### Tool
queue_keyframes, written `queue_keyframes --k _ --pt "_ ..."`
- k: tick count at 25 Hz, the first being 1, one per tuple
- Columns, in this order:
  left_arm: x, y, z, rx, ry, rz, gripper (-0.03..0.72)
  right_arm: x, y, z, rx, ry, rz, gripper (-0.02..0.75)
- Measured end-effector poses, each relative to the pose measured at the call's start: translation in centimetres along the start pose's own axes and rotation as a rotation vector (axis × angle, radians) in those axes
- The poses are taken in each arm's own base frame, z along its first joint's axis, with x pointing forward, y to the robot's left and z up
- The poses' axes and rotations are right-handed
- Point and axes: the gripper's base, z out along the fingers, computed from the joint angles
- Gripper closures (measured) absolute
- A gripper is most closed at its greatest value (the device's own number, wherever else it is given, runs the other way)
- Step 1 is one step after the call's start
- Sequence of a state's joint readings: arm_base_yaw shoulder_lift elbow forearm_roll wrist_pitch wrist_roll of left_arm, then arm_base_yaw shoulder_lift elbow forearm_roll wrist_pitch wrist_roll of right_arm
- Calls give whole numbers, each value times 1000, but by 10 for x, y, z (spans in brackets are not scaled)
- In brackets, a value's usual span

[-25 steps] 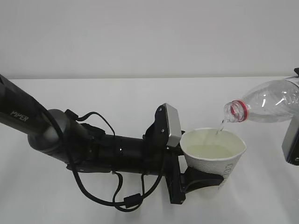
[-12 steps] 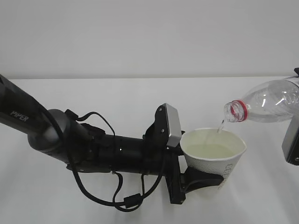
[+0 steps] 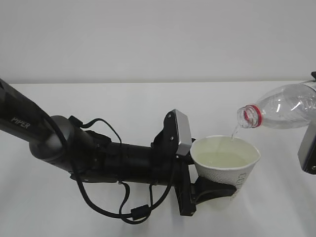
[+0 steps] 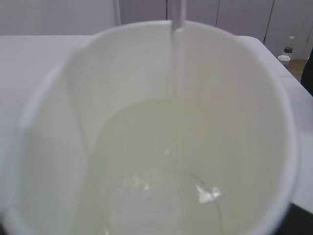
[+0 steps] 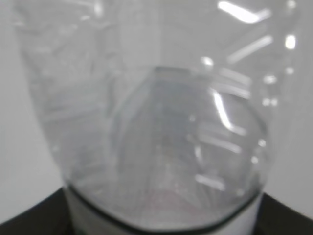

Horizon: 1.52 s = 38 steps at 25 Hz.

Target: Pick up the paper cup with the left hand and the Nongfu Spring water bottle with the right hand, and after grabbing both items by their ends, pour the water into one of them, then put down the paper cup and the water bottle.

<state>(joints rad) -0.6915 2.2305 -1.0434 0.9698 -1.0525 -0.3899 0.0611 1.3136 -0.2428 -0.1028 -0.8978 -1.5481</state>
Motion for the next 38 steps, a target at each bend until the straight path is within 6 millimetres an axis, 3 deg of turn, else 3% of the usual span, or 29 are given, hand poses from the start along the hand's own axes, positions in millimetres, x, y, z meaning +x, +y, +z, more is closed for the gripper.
queue_keyframes --k 38 --pt "-1 2 0 -27 -11 -17 196 0 0 0 2 3 311 309"
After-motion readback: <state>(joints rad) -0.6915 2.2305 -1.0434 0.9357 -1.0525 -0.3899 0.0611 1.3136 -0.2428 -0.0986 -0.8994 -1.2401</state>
